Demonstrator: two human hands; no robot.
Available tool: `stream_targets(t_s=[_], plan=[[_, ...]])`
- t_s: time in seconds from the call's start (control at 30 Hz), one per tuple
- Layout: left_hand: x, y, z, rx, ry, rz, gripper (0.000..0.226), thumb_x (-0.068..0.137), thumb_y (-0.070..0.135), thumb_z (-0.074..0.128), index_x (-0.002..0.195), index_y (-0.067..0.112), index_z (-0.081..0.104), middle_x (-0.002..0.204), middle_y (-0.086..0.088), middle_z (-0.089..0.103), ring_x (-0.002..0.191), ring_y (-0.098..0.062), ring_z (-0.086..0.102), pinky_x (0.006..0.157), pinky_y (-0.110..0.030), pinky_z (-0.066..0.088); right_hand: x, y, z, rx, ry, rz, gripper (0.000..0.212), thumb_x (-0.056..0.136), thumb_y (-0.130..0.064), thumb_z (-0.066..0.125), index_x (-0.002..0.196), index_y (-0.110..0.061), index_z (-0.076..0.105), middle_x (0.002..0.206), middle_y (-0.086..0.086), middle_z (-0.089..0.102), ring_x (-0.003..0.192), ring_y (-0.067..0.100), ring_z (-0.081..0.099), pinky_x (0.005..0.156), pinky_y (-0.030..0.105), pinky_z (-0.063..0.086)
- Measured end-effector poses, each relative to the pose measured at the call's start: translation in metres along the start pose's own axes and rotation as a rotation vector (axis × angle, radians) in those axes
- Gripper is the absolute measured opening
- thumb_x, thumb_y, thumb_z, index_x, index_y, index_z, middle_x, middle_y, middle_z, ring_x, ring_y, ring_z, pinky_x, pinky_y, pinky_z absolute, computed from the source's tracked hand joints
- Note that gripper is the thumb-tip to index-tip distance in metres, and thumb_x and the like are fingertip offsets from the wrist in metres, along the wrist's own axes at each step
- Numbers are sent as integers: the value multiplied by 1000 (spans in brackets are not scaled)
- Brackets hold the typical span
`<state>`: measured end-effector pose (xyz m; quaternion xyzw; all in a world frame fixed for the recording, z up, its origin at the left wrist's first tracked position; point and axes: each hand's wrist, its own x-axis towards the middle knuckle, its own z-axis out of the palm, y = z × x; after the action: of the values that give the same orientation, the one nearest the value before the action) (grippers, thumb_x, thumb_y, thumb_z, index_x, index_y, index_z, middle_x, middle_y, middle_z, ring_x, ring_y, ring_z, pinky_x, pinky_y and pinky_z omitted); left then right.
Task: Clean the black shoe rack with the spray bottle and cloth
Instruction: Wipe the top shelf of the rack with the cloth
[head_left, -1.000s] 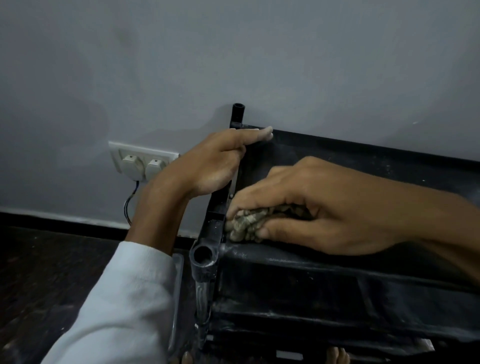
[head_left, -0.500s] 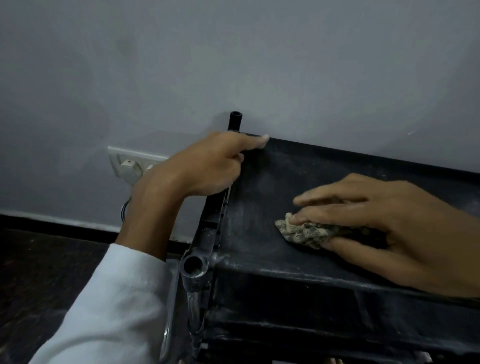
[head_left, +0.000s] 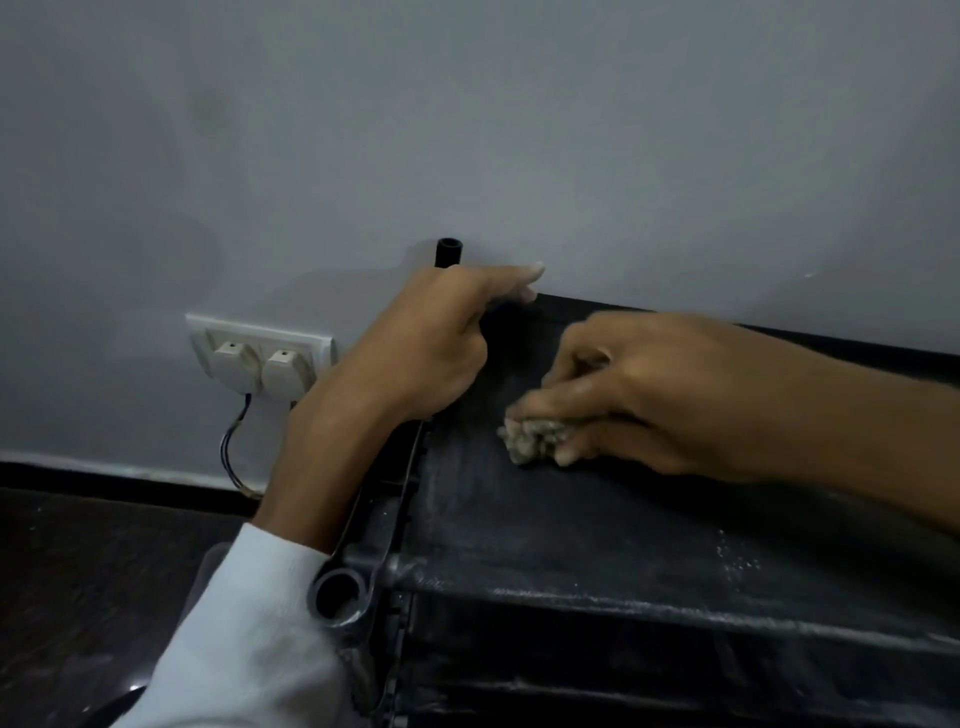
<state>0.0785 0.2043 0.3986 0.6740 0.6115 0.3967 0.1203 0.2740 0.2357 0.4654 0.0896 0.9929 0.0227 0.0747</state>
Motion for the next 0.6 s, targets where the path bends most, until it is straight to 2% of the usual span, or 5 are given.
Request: stream_targets(t_s=[0.1, 0.2, 0.3, 0.43, 0.6], plan=[[1, 2, -1, 5, 21, 4, 69, 83, -20, 38, 141, 15, 53, 132, 0, 63, 126, -9, 54, 104, -6, 34, 23, 26, 4, -98, 86, 66, 39, 91, -44, 53, 123, -29, 69, 104, 4, 63, 91, 24, 63, 69, 42, 55], [1, 1, -2, -5, 21, 8, 69, 83, -19, 39, 140, 16, 54, 130, 3, 64, 123, -4, 53, 95, 3, 31, 38, 37, 7, -97, 192, 120, 28, 91, -33, 66, 115, -19, 72, 111, 9, 65, 97, 31, 64, 75, 43, 55], [1, -1, -1, -11, 22, -7, 70, 82, -20, 39, 140, 17, 54, 131, 2, 63, 125, -5, 52, 99, 0, 32, 40, 33, 11, 6, 212, 116, 23, 92, -31, 66, 111, -20, 72, 102, 2, 64, 92, 22, 62, 76, 36, 51], [2, -4, 2, -58, -8, -39, 75, 81, -24, 35, 142, 16, 52, 131, 1, 63, 127, -7, 54, 108, -10, 33, 20, 14, 15, 178, 118, 39, 26, 93, -37, 63, 119, -35, 66, 103, -11, 62, 91, 2, 58, 79, 25, 51], [1, -5, 3, -91, -29, -67, 76, 81, -26, 34, 143, 16, 50, 130, 5, 63, 126, -1, 52, 101, -2, 31, -19, -1, 14, 394, 80, -65, 33, 90, -41, 71, 123, -39, 67, 105, -16, 60, 98, 5, 62, 78, 21, 51]])
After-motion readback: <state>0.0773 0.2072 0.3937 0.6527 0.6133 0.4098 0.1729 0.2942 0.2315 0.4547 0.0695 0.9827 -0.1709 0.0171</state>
